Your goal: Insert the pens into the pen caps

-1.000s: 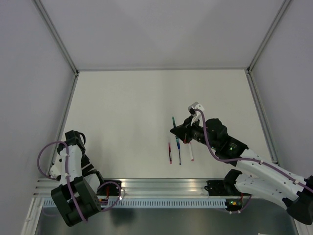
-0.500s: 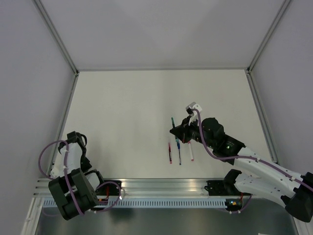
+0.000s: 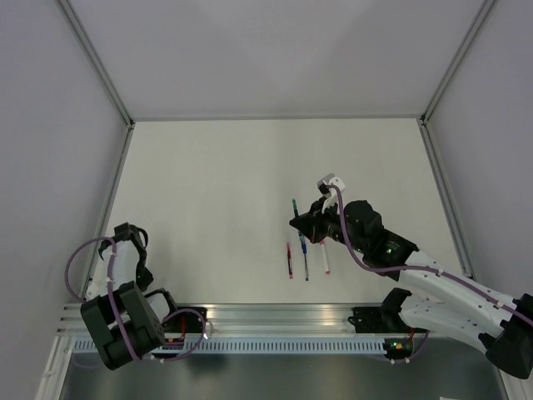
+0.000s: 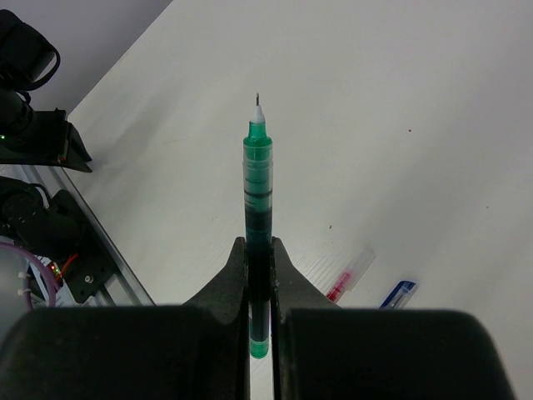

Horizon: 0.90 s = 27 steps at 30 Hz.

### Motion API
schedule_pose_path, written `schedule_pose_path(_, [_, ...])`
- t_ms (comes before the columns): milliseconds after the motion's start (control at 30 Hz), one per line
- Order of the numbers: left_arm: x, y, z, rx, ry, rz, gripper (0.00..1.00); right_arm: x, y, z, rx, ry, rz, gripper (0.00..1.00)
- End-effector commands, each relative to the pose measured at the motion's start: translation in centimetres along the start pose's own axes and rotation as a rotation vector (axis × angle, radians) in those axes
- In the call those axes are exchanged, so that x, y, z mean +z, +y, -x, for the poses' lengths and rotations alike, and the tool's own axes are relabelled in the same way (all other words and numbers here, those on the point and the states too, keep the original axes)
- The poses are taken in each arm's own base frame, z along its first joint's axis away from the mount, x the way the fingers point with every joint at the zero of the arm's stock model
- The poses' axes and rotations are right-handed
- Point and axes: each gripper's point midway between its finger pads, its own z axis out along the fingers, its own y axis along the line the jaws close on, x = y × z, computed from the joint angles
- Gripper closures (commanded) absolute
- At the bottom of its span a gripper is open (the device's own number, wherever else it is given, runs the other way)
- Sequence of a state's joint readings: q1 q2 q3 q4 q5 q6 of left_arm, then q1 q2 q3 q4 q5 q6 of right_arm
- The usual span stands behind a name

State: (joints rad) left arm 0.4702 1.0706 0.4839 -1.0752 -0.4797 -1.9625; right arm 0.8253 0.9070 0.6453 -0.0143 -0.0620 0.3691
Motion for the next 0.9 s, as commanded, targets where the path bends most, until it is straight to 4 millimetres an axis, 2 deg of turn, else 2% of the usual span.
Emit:
schedule_pose_path(0, [-0.3, -2.0, -0.2, -0.05, 0.006, -0.057, 0.98, -0.4, 0.6, 2.4, -0.016, -0.078, 0.009, 1.0])
schedule_pose_path(133, [-0.6, -2.7, -1.3, 0.012, 0.059, -0.089, 0.98, -0.6, 0.6, 2.6, -0.013, -0.087, 0.011, 1.0])
schedule_pose_path(200, [-0.7, -2.6, -2.6, 0.076, 0.119, -0.104, 0.98, -0.6, 0.7, 2.7, -0.01, -0.09, 0.017, 1.0])
schedule_pose_path(233, [-1.0, -3.3, -3.3, 0.088, 0.151, -0.136, 0.98, -0.5, 0.7, 2.5, -0.009, -0.086, 0.021, 1.0])
schedule_pose_path(333, [-2.0, -3.7, -5.1, 0.168, 0.221, -0.181, 0.98, -0.3, 1.1, 2.4, -0.008, -0.073, 0.036, 1.0])
schedule_pose_path(433, [-3.6, -3.9, -6.6, 0.263, 0.235, -0.232, 0.98, -0.1, 1.0, 2.2, -0.007, -0.066, 0.038, 1.0])
schedule_pose_path(467, [-4.6, -4.6, -6.6, 0.272, 0.214, -0.258, 0.98, -0.1, 1.1, 2.1, -0.006, -0.065, 0.039, 1.0])
schedule_pose_path(567, [-6.9, -4.3, -8.5, 0.357, 0.208, -0.29, 0.98, -0.1, 1.0, 2.1, -0.007, -0.064, 0.039, 1.0])
schedule_pose_path(633, [-7.4, -4.1, -10.1, 0.442, 0.232, -0.294, 0.98, -0.1, 0.9, 2.1, -0.007, -0.064, 0.032, 1.0])
schedule_pose_path(667, [-8.4, -5.0, -11.5, 0.46, 0.268, -0.343, 0.98, 0.0, 0.9, 1.9, -0.008, -0.06, 0.031, 1.0])
schedule_pose_path(767, [-9.6, -4.7, -14.6, 0.683, 0.226, -0.426, 0.98, 0.2, 0.9, 1.8, -0.007, -0.055, 0.037, 1.0])
schedule_pose_path(867, [-11.2, -5.2, -16.3, 0.77, 0.206, -0.465, 0.98, 1.0, 0.9, 0.9, 0.002, -0.025, 0.045, 1.0])
